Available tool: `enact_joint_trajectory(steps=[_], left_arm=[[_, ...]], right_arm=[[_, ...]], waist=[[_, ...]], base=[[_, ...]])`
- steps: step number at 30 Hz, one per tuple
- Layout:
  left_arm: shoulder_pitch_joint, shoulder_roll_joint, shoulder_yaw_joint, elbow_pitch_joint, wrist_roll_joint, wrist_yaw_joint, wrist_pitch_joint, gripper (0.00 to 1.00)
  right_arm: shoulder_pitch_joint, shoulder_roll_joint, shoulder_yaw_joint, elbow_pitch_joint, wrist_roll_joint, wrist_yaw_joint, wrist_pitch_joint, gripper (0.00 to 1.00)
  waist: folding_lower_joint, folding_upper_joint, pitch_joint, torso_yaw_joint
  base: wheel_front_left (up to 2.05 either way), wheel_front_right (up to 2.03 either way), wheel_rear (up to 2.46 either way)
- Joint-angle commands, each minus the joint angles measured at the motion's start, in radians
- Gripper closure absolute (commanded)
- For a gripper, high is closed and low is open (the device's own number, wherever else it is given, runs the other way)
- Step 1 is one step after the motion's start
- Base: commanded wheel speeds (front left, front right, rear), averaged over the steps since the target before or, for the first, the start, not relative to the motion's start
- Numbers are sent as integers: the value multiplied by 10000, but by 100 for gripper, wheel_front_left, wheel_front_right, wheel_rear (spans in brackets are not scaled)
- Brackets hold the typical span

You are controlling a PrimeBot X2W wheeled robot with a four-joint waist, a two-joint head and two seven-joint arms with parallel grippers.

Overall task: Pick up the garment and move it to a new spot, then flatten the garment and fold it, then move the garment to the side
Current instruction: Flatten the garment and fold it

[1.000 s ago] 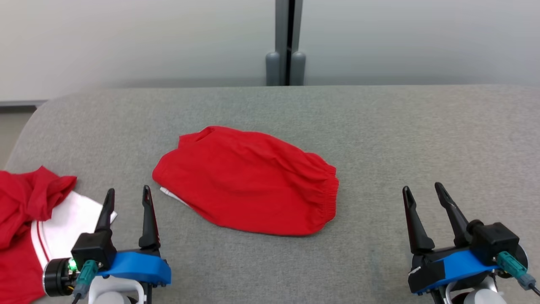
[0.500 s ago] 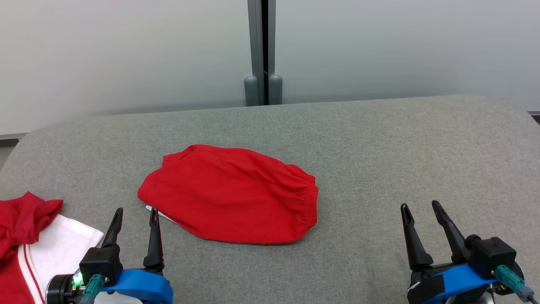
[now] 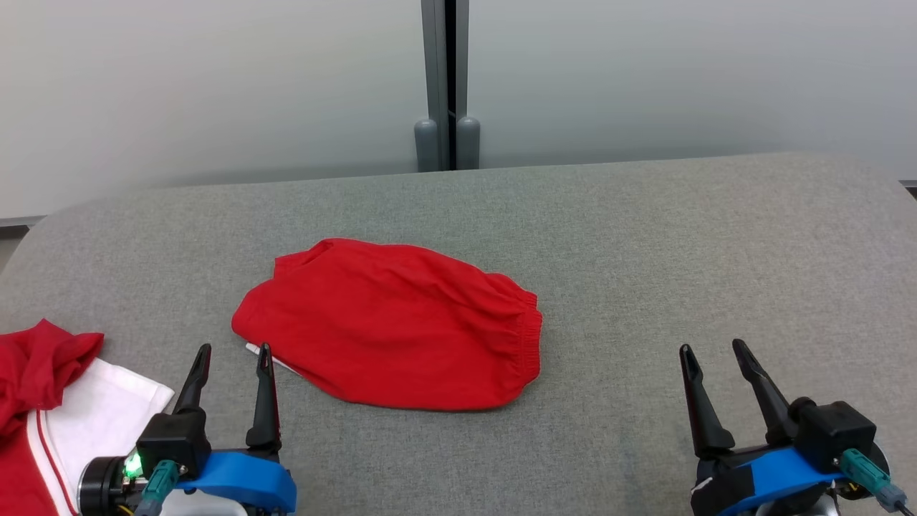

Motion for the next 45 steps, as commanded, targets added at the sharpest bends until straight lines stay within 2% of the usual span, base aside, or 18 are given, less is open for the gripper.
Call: enact_joint_trajectory(steps=[1,8,13,19,20,21,22,23,26,30,38,42,45], left_arm=[[-192,63,-46,-111,1,52,6,0],[-843,36,-276,-460,94,21,-114,0],[-1381,-58,-466,-405,74,62,-364,0],[-1741,-161,-565,-244,-24,169,-627,0],[-1776,-167,-575,-206,-27,169,-653,0],[-1801,-180,-597,-168,-33,181,-685,0],[-1801,-180,-597,-168,-33,181,-685,0],[-1821,-184,-602,-140,-42,208,-711,0],[-1807,-206,-573,-101,-106,258,-793,0],[-1680,-166,-521,0,-91,341,-836,0],[-1436,-100,-484,36,-125,446,-875,0],[-1358,-79,-496,18,-146,483,-881,0],[-1273,-40,-488,-6,-154,517,-876,0]], right_arm=[[-65,1,54,-12,-25,1,53,0],[-688,2,1096,464,-59,3,280,0],[-1510,-7,2261,1405,116,1,212,0],[-2578,-46,2934,2637,396,1,-35,0],[-2698,-73,3016,2778,435,1,-75,56],[-2754,-107,3168,2899,520,3,-106,80],[-2754,-107,3168,2899,520,3,-106,80],[-2790,-156,3277,2983,583,3,-135,100],[-2642,-268,3575,3056,636,3,-188,100],[-2138,-327,4201,2460,965,1,-92,100],[-1522,-527,5249,-323,1705,3,101,100],[-1807,-519,5123,-1763,1957,3,20,100],[-1969,-426,4556,-2115,2080,3,48,100]], waist=[[0,-1,136,60],[0,-1,1197,521],[0,-1,1811,956],[0,-1,2127,1233],[0,-1,2137,1250],[0,-1,2128,1266],[0,-1,2128,1266],[0,-1,2122,1267],[0,-1,2014,1252],[0,-1,1797,1145],[0,-1,1273,880],[0,-1,1118,783],[0,-1,1064,720]], base=[[0,0,0],[0,0,0],[0,0,0],[0,0,0],[0,0,0],[0,0,0],[0,0,0],[0,0,0],[0,0,0],[0,0,0],[0,0,0],[0,0,0],[0,0,0]])
